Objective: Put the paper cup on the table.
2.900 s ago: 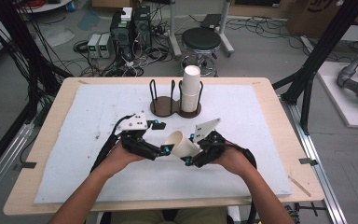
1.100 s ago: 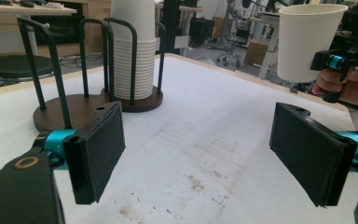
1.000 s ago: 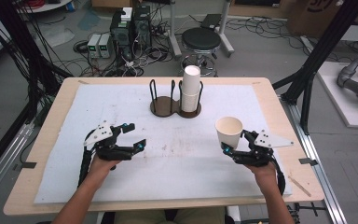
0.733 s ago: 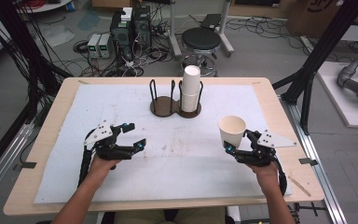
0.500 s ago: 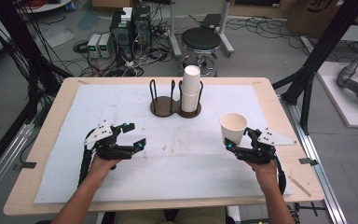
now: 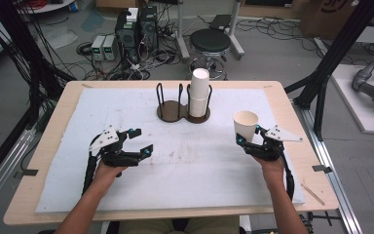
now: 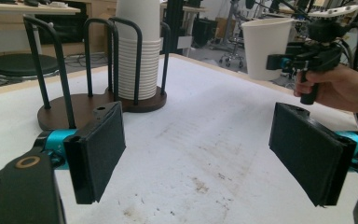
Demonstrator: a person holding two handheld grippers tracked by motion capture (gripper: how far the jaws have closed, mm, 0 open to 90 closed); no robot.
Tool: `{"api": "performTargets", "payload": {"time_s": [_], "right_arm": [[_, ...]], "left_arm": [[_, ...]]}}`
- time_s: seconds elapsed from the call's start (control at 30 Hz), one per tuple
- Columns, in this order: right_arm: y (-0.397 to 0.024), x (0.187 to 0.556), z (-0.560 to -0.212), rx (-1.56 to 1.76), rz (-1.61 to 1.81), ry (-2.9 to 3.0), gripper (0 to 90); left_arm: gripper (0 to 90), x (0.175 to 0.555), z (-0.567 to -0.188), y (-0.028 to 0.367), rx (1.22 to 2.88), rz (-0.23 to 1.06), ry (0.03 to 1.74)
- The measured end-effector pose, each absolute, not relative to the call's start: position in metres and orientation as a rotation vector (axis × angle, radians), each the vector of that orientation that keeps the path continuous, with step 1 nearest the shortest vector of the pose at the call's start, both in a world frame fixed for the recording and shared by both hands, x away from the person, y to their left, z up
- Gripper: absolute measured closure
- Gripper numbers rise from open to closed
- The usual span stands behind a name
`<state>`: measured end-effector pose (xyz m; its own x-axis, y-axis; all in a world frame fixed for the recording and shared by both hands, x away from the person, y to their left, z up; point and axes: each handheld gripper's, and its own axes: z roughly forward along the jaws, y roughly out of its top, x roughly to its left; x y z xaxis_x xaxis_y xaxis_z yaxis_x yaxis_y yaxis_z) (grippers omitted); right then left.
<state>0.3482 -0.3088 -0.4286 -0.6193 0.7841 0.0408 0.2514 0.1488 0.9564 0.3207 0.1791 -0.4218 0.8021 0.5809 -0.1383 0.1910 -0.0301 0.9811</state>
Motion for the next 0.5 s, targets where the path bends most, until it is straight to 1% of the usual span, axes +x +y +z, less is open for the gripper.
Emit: {"api": "performTargets", "payload": {"time_s": [0.4, 0.5], "right_arm": [[-0.308, 0.371, -0.45, 1.19, 1.348, 1.996, 32.1], [-0.308, 0.374, -0.45, 1.219, 1.337, 1.997, 32.1]], "left_arm": [[18.4, 0.321, -0.423, 0.178, 1.607, 0.35, 0.631], [18.4, 0.321, -0.423, 0.178, 1.608, 0.35, 0.633]]}}
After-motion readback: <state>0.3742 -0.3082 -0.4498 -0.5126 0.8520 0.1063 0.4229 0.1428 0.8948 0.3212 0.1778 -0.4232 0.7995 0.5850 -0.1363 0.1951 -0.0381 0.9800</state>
